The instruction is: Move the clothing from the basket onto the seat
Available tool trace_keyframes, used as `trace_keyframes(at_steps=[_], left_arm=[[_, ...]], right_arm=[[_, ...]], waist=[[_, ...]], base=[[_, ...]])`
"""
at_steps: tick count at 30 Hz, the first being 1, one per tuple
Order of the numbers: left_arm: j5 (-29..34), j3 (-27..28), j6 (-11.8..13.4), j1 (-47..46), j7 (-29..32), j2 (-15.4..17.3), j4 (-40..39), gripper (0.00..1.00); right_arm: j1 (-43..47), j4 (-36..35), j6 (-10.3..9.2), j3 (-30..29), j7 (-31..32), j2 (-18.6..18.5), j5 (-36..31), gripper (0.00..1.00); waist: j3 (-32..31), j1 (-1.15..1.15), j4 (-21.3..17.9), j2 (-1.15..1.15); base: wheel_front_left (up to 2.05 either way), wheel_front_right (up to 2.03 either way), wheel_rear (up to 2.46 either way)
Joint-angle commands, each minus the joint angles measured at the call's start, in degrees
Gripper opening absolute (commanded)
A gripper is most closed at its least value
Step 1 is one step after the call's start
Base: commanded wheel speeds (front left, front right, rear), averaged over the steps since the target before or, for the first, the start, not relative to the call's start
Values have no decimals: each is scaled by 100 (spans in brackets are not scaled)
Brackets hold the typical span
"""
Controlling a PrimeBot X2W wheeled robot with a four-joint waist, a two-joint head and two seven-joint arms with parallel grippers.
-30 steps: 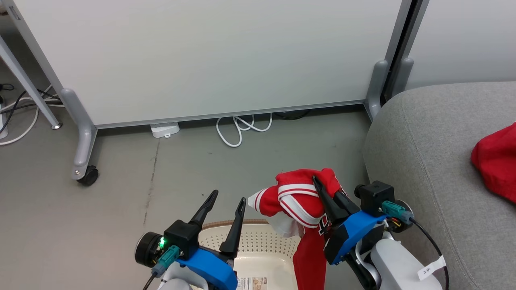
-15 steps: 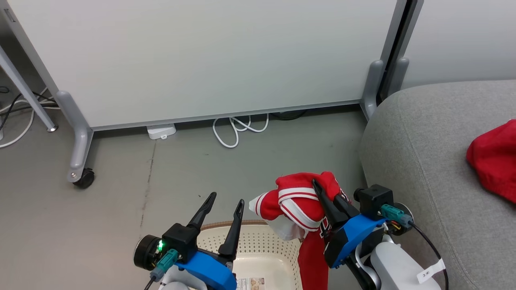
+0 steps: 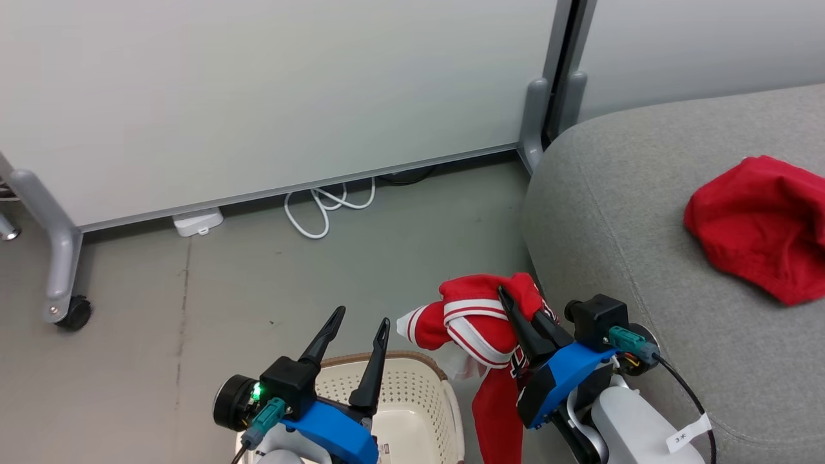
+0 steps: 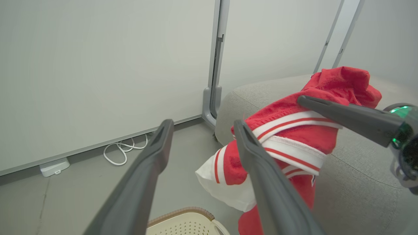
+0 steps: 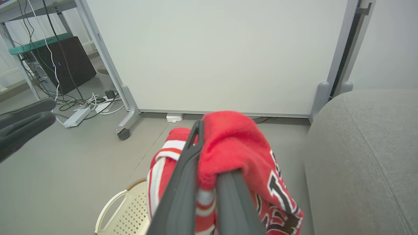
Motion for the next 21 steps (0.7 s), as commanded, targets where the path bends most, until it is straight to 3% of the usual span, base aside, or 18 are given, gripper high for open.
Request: trace_keyframes(at_steps=[1,21], left_arm=[[7,27,-37,-73,-15,-5,-7,100],[-41,-76,-27,-170,-15,36,27,100]], right_arm=[[-24,-35,3,-21,-21,-3,6,0],[-1,-161,3,-144,-22,-3,27,0]], waist=[[28,0,-196,0],[207,0,-1442,0]], base=[[0,0,0],[0,0,0]])
